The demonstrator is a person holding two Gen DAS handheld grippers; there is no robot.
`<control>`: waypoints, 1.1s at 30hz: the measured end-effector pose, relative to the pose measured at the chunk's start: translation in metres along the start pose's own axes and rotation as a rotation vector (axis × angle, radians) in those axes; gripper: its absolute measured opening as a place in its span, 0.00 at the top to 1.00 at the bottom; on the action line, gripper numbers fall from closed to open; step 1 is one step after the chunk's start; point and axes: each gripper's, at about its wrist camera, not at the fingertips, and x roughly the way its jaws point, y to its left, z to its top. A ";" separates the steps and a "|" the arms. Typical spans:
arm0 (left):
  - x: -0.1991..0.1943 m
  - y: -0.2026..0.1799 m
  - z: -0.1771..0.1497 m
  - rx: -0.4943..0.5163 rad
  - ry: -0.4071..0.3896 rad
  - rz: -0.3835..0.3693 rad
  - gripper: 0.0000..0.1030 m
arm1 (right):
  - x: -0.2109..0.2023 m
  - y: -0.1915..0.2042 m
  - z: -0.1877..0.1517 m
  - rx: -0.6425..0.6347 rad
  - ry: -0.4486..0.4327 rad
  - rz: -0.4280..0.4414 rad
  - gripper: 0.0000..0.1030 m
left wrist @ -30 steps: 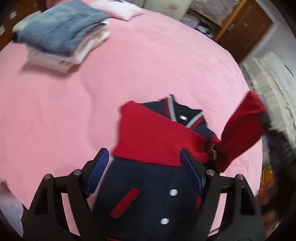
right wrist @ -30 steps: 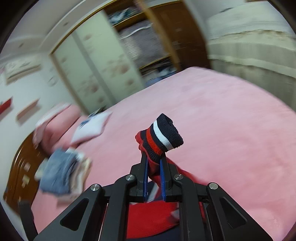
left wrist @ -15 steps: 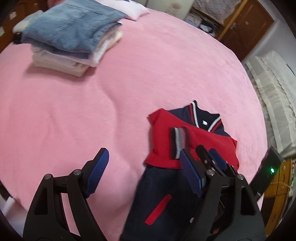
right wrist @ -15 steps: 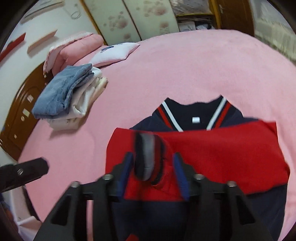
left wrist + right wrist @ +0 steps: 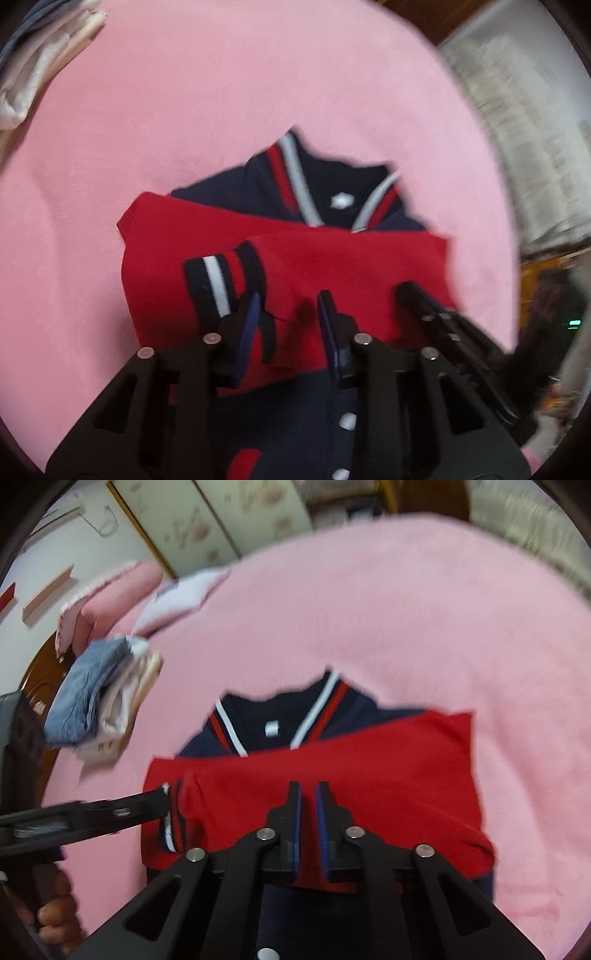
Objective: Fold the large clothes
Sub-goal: 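Lay the second sleeve across the body with the right gripper and release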
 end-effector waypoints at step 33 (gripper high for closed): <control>0.010 -0.002 0.001 -0.030 -0.090 0.146 0.78 | 0.084 -0.055 -0.017 0.082 0.056 0.021 1.00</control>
